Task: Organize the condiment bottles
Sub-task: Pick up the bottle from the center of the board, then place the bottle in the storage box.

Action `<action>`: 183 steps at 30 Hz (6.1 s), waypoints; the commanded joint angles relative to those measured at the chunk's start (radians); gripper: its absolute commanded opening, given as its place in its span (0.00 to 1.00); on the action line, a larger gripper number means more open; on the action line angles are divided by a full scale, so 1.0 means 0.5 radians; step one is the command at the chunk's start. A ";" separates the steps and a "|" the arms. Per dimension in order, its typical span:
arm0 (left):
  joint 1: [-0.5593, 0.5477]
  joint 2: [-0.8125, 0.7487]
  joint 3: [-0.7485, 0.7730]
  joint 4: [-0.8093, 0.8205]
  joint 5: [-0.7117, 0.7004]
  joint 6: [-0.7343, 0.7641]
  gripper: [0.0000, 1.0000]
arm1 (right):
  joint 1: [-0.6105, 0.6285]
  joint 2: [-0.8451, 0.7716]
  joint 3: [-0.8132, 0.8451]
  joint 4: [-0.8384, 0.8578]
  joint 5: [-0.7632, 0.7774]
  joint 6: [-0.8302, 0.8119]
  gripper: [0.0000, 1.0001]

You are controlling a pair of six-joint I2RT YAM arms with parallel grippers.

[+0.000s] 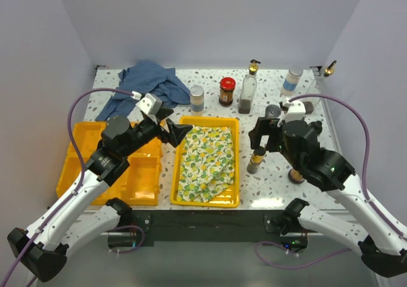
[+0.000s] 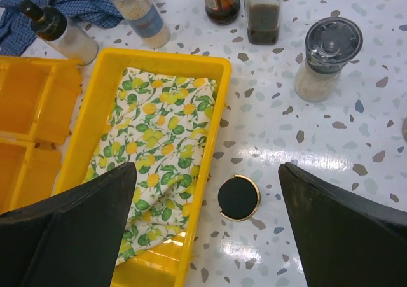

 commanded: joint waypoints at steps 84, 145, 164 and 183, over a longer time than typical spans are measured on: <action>0.565 1.794 1.217 -0.715 -1.226 -0.153 0.00 | 0.002 -0.520 -0.243 0.242 -0.534 -0.165 0.92; 0.599 1.911 1.536 -1.059 -1.576 -0.431 0.00 | 0.002 -0.599 -0.096 0.101 -0.500 -0.134 0.91; 1.178 1.068 1.221 -1.740 -2.048 -1.512 0.00 | 0.002 -0.541 -0.056 0.067 -0.531 -0.091 0.91; 1.860 0.512 0.619 -2.105 -2.346 -1.957 0.00 | 0.002 -0.538 0.079 -0.062 -0.516 -0.036 0.91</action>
